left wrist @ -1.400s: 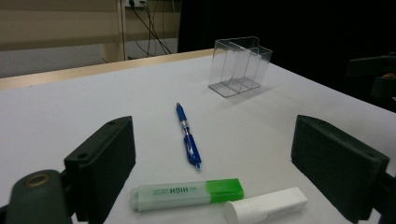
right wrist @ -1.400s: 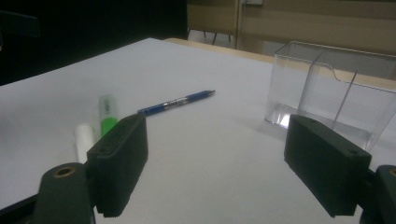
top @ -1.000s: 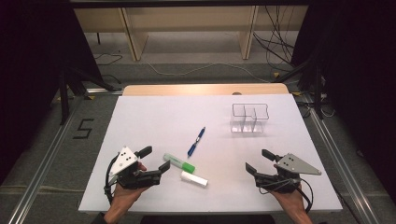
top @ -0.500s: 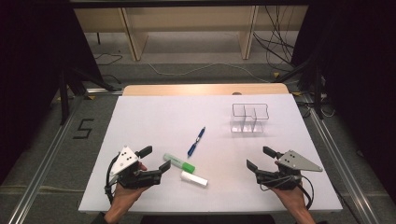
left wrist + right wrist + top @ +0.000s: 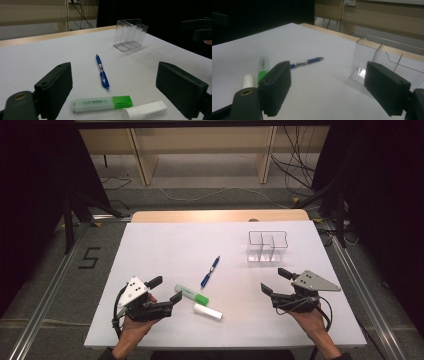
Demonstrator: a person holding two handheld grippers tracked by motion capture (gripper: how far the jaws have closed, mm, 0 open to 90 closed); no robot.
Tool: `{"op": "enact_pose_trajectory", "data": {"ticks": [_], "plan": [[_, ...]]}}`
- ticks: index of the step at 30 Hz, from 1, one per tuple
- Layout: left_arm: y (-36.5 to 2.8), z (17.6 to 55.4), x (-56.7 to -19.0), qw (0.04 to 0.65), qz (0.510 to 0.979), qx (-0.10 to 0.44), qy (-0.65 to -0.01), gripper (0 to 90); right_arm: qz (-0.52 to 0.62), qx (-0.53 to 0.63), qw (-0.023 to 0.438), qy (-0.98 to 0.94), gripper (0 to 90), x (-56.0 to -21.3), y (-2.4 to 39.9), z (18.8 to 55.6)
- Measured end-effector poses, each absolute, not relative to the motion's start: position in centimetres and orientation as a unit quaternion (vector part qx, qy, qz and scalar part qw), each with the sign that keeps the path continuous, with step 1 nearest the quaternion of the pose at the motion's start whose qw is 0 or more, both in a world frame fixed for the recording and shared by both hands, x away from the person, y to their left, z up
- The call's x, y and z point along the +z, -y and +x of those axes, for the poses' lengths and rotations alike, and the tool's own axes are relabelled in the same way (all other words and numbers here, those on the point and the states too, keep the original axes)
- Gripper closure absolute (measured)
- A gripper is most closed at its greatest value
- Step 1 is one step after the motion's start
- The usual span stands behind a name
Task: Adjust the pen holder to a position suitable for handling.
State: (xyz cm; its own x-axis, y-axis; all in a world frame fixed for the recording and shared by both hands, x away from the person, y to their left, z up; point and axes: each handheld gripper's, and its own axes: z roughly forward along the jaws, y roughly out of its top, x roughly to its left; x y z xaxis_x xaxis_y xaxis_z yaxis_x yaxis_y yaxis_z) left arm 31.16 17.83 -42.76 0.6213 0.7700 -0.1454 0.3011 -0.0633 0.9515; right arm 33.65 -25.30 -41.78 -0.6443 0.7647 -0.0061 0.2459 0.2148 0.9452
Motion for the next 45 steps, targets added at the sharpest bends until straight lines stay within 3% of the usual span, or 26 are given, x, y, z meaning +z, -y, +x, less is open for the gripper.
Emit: {"op": "enact_pose_trajectory", "data": {"ticks": [5,15,25,28,38,45], "plan": [[-17.9,31.1,-42.8,0.568,0.699,0.207,-0.382,13.0,0.364,0.521,0.245,-0.732,25.3,-41.6,25.8,35.1],[-17.8,31.1,-42.8,0.568,0.698,0.208,-0.383,13.0,0.409,0.496,0.278,-0.714,39.3,-41.4,27.5,38.0],[-17.8,31.2,-42.8,0.567,0.699,0.208,-0.383,13.0,0.443,0.484,0.299,-0.693,59.3,-41.2,29.1,40.1],[-17.8,31.2,-42.8,0.567,0.699,0.208,-0.383,13.0,0.461,0.484,0.3,-0.681,69.5,-41.5,29.9,41.3],[-17.9,31.2,-42.8,0.567,0.698,0.207,-0.385,13.1,0.495,0.462,0.316,-0.665,87.5,-42.3,31.8,43.9],[-17.9,31.2,-42.9,0.567,0.698,0.207,-0.387,13.1,0.507,0.442,0.311,-0.671,90.0,-43.7,32.4,45.4]]}}
